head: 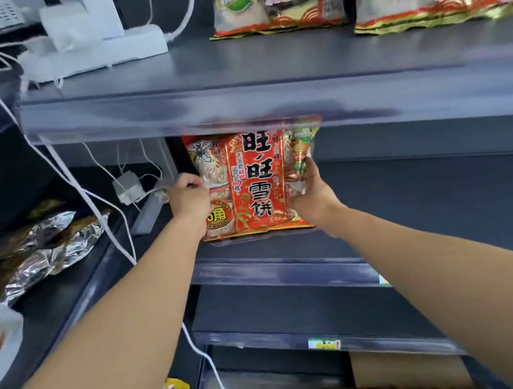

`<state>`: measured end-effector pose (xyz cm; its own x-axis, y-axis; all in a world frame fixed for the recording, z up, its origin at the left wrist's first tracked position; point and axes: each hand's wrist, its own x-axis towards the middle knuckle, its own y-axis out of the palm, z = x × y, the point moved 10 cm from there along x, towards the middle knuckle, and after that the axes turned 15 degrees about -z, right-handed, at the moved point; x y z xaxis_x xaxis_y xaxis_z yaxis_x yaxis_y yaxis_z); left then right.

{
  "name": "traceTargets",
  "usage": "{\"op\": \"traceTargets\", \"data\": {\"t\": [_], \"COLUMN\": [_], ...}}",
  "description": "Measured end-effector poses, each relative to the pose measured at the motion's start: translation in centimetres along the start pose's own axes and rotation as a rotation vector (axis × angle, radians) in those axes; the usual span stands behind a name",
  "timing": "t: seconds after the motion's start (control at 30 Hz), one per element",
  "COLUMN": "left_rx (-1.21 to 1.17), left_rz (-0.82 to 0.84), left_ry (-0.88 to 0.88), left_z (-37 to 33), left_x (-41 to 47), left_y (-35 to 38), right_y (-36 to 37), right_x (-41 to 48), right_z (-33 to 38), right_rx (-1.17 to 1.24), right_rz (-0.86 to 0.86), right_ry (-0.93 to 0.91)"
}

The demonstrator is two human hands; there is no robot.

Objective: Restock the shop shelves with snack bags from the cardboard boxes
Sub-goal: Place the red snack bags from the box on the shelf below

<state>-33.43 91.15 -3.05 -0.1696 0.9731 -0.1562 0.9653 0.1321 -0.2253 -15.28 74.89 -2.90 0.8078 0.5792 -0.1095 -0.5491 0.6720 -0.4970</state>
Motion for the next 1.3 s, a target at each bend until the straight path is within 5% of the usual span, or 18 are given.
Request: {"op": "traceTargets", "data": {"t": [0.57,0.77,1.07,1.3], "left_rx": [-0.017,0.129,0.271,0.408], "left_rz": [0.100,0.151,0.264,0.529], "left_ry": [0.091,0.235,0.294,0.524], "left_z": [0.0,-0.8,-1.0,-2.7], "left_x": [4.6,3.3,-2.0,-12.5], "left_y": [5.0,4.6,2.5,4.4], "right_y": [3.5,2.4,0.9,-4.7], "right_x": [3.4,2.9,0.1,-4.0], "right_z": [-1.0,-1.0,-0.3,-0.7], "right_rx": [0.124,-0.135,-0.227,-0.407], "right_rz": [0.023,-0.111,-0.061,-0.008], "right_ry": [0.032,-0.023,-0.143,-0.300]}}
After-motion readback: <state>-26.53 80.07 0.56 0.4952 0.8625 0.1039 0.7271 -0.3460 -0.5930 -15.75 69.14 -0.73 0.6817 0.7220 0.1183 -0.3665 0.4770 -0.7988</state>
